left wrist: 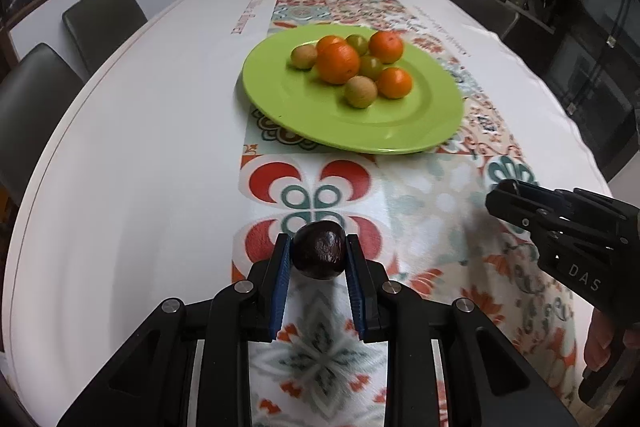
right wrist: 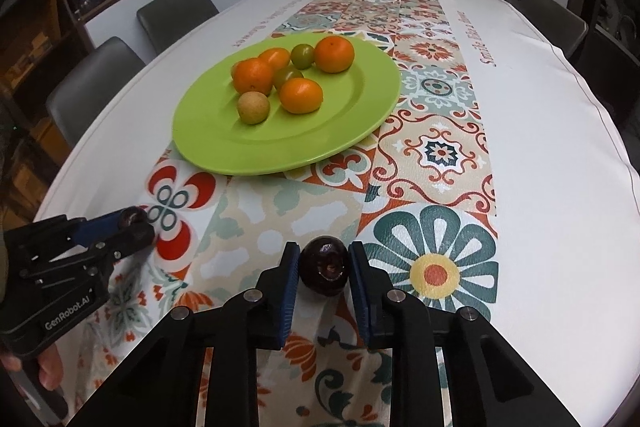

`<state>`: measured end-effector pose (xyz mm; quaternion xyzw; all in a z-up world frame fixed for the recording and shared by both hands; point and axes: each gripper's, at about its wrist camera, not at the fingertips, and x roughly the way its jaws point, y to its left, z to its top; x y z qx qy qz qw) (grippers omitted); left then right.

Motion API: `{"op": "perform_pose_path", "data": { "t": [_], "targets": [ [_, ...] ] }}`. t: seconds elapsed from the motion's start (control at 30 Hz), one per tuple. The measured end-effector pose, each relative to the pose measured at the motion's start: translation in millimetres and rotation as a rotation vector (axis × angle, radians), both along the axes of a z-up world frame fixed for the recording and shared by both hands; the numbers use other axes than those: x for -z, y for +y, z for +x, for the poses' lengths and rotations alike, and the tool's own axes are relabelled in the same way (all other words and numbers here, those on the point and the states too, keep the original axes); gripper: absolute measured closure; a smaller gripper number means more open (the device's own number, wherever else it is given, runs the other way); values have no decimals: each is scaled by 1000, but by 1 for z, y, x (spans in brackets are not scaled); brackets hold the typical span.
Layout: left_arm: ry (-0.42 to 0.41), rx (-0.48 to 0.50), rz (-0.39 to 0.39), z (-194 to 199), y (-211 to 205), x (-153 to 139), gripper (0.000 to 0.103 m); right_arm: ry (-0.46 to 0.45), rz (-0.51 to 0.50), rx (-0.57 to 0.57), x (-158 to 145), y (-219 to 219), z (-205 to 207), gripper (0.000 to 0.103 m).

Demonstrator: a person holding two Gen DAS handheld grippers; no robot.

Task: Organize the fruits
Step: 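Grasp a dark plum with the left gripper while the right gripper grasps another plum, then carry both dark plums onto the green plate and open both grippers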

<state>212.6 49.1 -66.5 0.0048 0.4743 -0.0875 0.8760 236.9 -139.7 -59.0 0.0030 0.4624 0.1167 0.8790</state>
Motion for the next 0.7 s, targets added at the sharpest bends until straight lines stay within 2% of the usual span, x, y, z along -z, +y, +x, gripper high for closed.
{"op": "perform_pose_path", "data": {
  "t": [0.33,0.7],
  "targets": [
    [-95,34,-56,-29,-12,-43,76,-67,53,-64,-38,-3,-27,77],
    [-231,71,-59,-45,-23,-91,76,-169,118,-113,-82,-7,-44,77]
  ]
}}
